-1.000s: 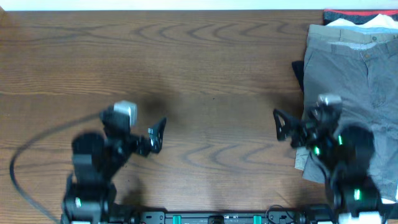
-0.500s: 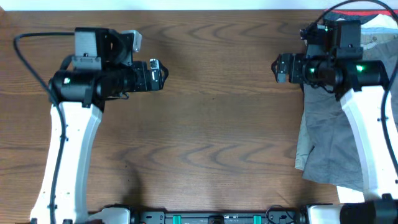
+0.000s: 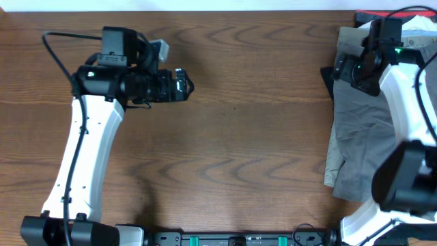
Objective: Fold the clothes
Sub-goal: 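Raise both arms and move the right gripper over the grey shorts stack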
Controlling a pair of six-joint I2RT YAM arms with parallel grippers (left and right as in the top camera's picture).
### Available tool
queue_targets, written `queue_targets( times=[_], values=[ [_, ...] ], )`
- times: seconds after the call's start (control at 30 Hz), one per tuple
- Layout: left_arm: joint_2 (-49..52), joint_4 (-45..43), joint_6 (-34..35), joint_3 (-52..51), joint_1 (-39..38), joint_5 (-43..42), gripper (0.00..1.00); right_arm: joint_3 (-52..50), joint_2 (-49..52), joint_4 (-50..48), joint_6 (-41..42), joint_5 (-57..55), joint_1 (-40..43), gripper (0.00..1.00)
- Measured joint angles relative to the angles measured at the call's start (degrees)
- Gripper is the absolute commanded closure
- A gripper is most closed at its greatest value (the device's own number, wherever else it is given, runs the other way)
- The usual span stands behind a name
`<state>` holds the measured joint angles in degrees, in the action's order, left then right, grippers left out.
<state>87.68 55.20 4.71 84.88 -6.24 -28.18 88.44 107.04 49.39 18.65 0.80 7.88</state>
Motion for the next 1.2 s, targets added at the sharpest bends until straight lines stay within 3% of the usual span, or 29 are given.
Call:
queue_targets(
  times=[0.2, 0.43, 0.73, 0.83, 1.07, 1.2],
  values=[
    [0.09, 1.60, -0.02, 0.00, -3.52, 4.17, 0.02, 0.00, 6.34, -4.94, 1.14, -0.92, 0.13, 0.24],
    [0.09, 2.71, -0.04, 0.00, -4.85, 8.07, 0.02, 0.00, 7.61, -5.09, 3.39, -3.56, -2.49, 0.34],
    [0.09, 2.71, -0.02, 0.00, -4.85, 9.11, 0.02, 0.00, 11.58, -3.72, 6.21, -15.56, -8.66, 0.37],
    [0.09, 2.93, -0.02, 0.00, -4.85, 9.11, 0.02, 0.00, 12.61, -3.52, 7.39, -18.51, -9.53, 0.48],
    [0.09, 3.54, -0.04, 0.00, -4.85, 9.14, 0.02, 0.02, 13.29, -3.58, 9.16, -21.81, -9.46, 0.96],
    [0.09, 3.56, -0.04, 0.00, -4.85, 9.14, 0.02, 0.02, 13.27, -2.78, 9.53, -22.27, -9.46, 0.99]
  ],
)
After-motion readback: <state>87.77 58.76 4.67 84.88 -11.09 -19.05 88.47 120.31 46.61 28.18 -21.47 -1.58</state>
